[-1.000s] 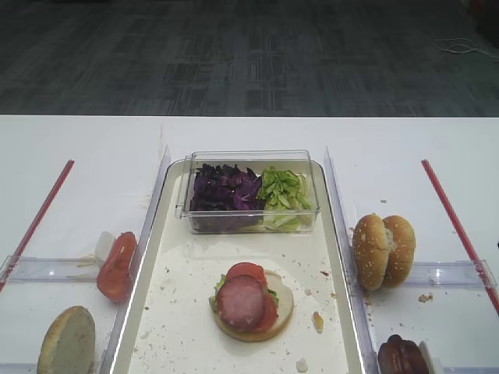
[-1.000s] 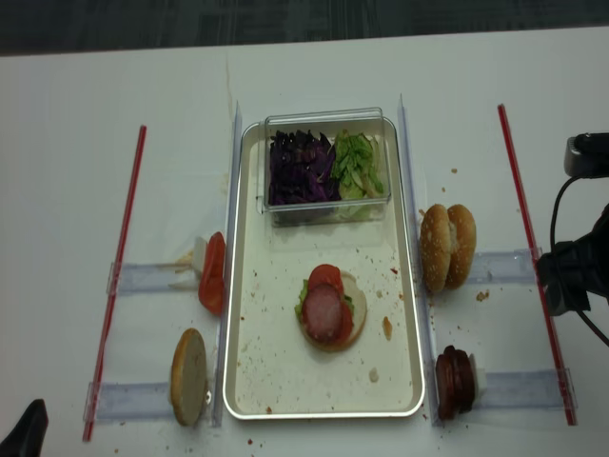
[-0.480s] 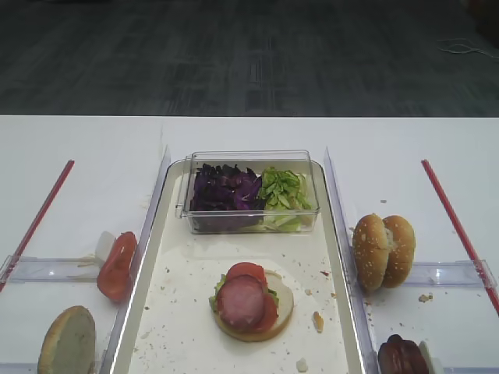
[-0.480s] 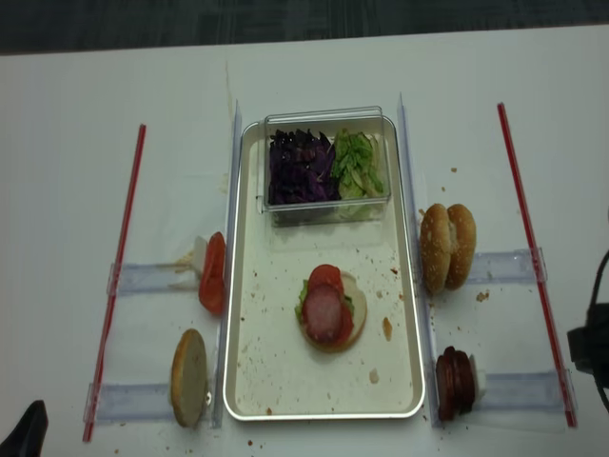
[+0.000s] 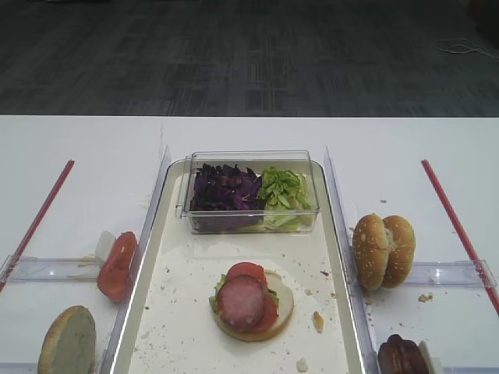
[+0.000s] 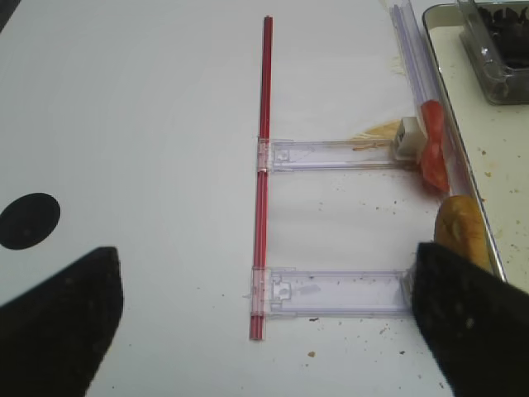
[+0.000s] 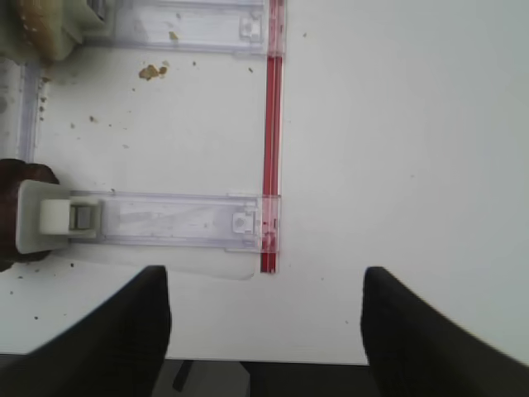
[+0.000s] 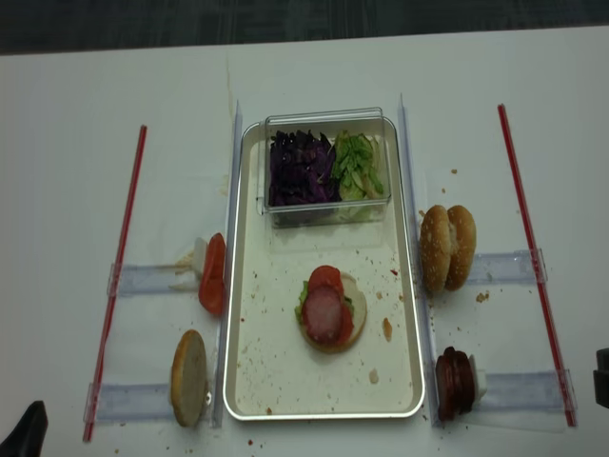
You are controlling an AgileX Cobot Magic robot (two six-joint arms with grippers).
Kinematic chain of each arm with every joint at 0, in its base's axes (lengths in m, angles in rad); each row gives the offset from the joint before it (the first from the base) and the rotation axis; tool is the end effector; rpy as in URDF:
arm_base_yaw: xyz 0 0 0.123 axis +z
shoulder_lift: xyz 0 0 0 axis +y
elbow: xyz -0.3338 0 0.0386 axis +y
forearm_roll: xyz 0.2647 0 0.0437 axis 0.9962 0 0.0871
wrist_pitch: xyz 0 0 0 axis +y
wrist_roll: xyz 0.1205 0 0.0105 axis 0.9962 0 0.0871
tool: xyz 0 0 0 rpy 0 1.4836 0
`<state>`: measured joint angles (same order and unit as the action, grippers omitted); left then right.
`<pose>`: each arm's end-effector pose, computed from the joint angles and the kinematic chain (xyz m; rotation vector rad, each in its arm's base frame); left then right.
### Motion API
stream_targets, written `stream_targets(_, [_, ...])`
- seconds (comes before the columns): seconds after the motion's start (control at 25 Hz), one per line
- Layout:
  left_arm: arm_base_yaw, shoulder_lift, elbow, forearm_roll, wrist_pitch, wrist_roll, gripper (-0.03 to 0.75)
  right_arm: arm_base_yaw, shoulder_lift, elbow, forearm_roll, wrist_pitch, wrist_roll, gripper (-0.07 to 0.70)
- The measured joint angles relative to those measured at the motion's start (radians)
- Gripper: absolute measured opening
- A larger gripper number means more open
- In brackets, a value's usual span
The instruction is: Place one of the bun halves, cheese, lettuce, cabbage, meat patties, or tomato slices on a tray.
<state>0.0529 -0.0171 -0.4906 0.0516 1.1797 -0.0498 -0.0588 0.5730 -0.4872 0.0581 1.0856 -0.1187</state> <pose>-0.0239 0.0045 0.2561 -0.1170 2.1519 0.0646 0.0647 0.0024 0.2505 -0.0604 2.6513 0.0184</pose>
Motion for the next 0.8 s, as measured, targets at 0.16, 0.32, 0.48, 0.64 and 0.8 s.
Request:
stream_targets(0.16, [0.000, 0.000, 0.000, 0.000, 0.000, 0.000, 0.685, 0.000, -0.066, 0.000, 0.000, 0.002, 0.000, 0.526])
stream_targets(0.32, [0.000, 0.000, 0.000, 0.000, 0.000, 0.000, 0.685, 0.000, -0.137, 0.002, 0.000, 0.008, 0.000, 0.526])
stream_targets(0.48, [0.000, 0.000, 0.000, 0.000, 0.000, 0.000, 0.685, 0.000, -0.237, 0.002, 0.002, 0.014, 0.000, 0.526])
stream_targets(0.64, [0.000, 0.000, 0.000, 0.000, 0.000, 0.000, 0.685, 0.000, -0.358, 0.002, 0.004, 0.020, 0.000, 0.526])
stream_targets(0.8, [0.000, 0.000, 0.000, 0.000, 0.000, 0.000, 0.685, 0.000, -0.477, 0.002, 0.006, 0.024, 0.000, 0.526])
